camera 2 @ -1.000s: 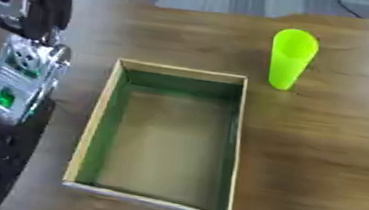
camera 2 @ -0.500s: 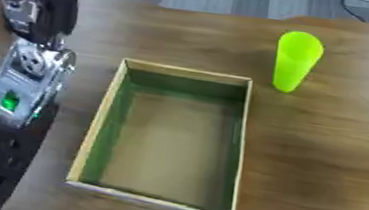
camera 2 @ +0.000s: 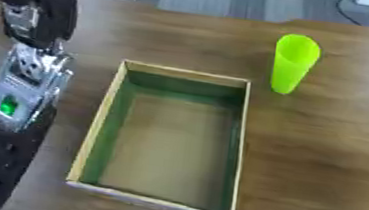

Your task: Pick up objects on the table and place them in the box.

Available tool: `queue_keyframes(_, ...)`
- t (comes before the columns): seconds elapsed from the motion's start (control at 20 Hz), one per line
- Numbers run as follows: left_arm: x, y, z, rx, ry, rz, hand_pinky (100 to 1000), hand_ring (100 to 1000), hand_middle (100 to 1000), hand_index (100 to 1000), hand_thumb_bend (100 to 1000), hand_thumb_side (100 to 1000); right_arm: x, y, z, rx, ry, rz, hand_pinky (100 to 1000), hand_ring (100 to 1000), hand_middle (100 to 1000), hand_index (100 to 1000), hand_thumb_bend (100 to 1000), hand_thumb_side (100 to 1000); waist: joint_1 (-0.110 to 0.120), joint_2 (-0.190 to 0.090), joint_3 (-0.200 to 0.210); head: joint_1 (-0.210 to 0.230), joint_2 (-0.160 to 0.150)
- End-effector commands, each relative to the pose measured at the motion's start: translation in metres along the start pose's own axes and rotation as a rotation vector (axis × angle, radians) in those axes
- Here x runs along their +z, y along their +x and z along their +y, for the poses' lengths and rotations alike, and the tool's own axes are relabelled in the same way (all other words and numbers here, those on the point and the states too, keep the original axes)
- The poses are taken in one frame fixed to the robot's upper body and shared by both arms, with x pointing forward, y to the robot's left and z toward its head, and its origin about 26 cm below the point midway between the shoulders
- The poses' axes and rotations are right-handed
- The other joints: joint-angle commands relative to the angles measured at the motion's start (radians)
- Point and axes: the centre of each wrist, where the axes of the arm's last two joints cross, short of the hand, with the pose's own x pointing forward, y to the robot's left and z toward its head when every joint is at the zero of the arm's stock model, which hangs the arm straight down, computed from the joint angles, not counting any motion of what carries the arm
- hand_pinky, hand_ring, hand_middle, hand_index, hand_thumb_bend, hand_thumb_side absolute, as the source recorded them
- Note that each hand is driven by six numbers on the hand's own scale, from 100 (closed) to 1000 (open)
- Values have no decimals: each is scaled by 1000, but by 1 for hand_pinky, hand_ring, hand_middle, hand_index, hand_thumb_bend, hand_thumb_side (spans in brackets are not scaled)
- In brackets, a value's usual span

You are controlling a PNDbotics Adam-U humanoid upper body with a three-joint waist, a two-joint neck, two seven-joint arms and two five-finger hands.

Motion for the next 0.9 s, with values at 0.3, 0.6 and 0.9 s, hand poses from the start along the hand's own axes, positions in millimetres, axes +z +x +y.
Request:
queue_keyframes(0.3, -1, 3, 1, -3, -28, -5, 454, 614, 652, 733, 576, 906, -12, -26, -15, 275, 183, -12, 100, 815, 868, 874, 108, 1000, -10, -26, 12, -31, 0)
queue_keyframes(0.6, 1, 3, 0, 2, -45, 5, 453, 614, 651, 732, 577, 907, -19, -44, -9, 432, 351, 13, 100, 771, 836, 913, 105, 1000, -15, -29, 21, -33, 0)
queue_keyframes(0.9, 2, 3, -2, 8, -60, 11, 453, 614, 651, 732, 577, 908, -26, -56, -2, 508, 466, 49, 100, 800, 875, 931, 124, 1000, -23, -29, 32, -40, 0)
